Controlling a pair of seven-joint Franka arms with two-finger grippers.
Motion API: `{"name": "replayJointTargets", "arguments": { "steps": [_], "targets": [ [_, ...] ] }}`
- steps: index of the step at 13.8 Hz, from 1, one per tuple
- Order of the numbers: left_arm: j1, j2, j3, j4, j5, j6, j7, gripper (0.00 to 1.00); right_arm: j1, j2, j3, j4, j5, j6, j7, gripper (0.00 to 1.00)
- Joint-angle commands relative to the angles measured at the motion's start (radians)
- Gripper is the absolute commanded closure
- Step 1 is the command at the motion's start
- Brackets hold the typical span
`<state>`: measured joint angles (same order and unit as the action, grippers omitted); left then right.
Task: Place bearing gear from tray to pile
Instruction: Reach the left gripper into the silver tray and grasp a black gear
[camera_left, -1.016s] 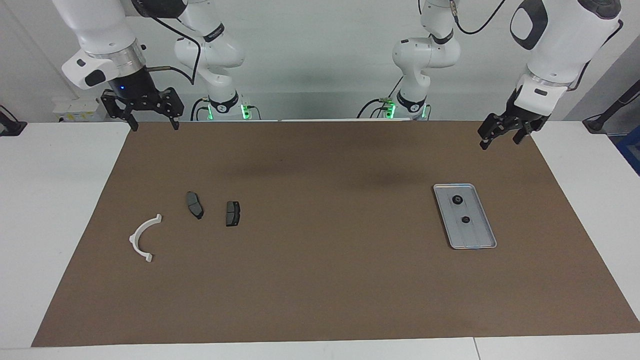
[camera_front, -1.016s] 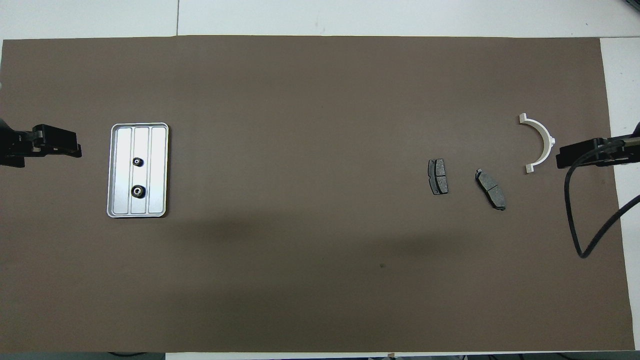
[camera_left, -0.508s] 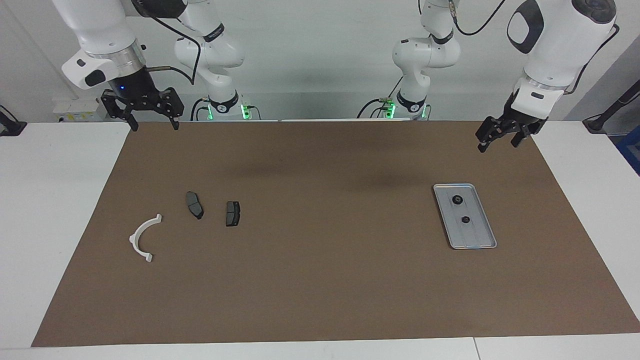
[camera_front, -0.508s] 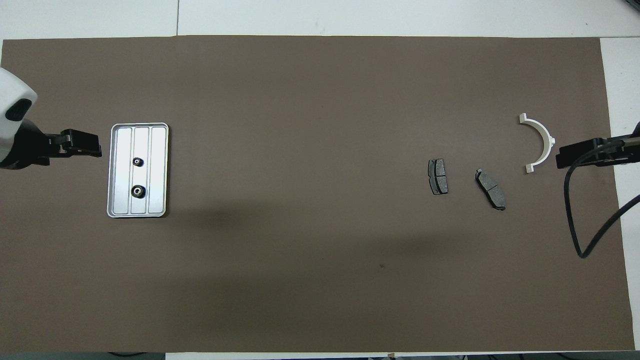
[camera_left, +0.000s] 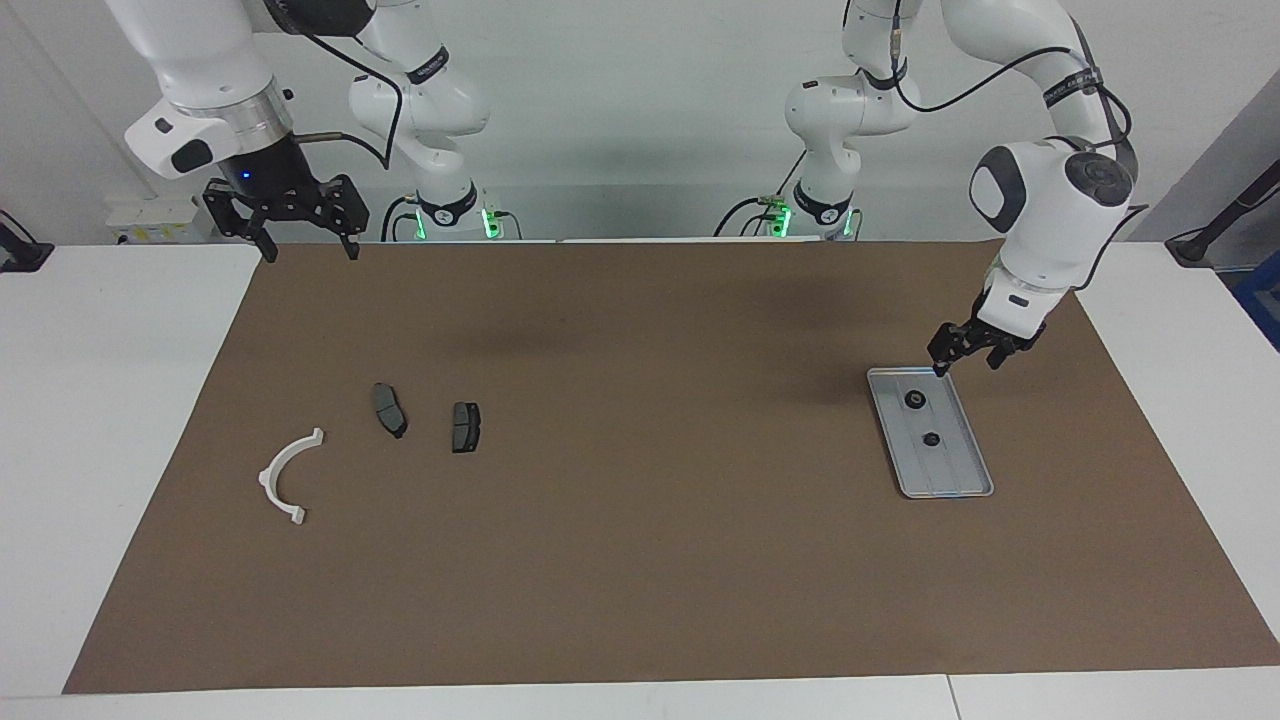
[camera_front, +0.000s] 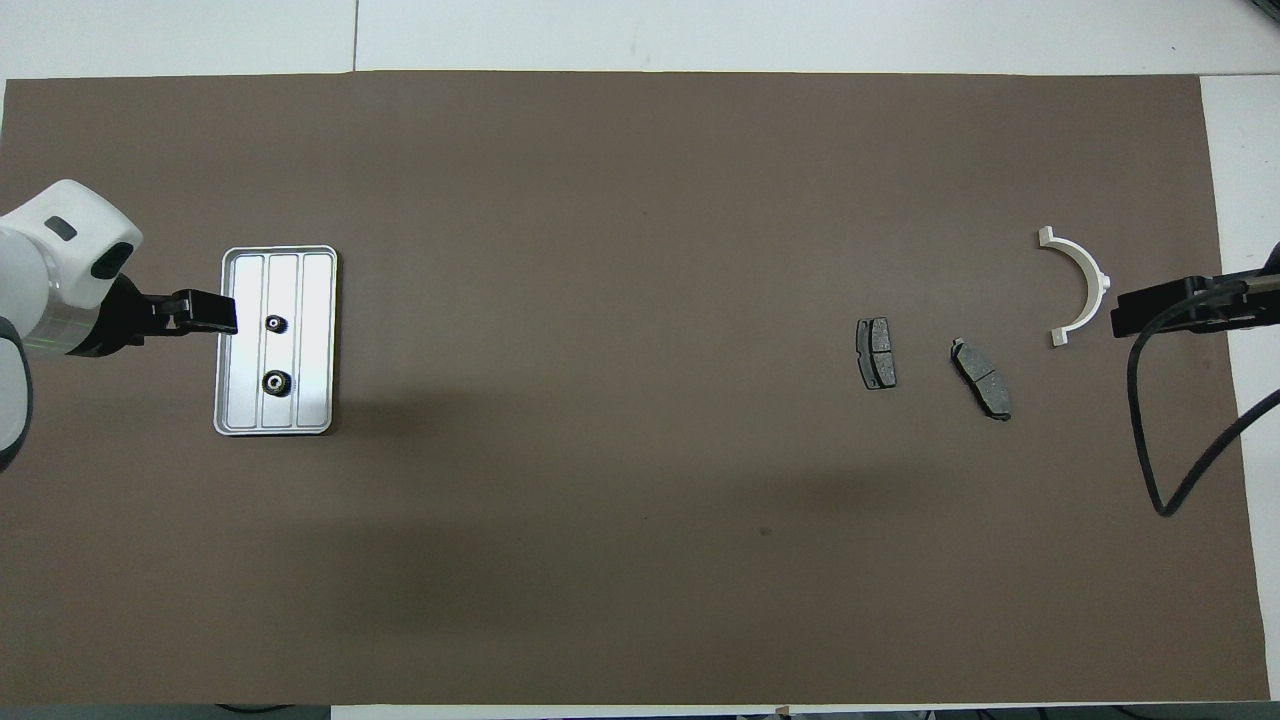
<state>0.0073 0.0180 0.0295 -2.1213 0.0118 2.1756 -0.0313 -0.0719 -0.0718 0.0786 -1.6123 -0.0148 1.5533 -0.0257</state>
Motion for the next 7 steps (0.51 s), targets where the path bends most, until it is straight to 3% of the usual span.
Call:
{"name": "replayJointTargets", "arguments": {
  "steps": [1,7],
  "targets": [
    [0.008,0.000,-0.008,-0.048,-0.003,0.035,0.001,0.21,-0.014,-0.016,0.006,-0.017,0.029,-0.004,-0.026,0.00],
    [-0.027,0.109,-0.011,-0.091,-0.003,0.184,-0.118,0.29,-0.012,-0.016,0.007,-0.017,0.030,0.002,-0.025,0.00]
  ]
}}
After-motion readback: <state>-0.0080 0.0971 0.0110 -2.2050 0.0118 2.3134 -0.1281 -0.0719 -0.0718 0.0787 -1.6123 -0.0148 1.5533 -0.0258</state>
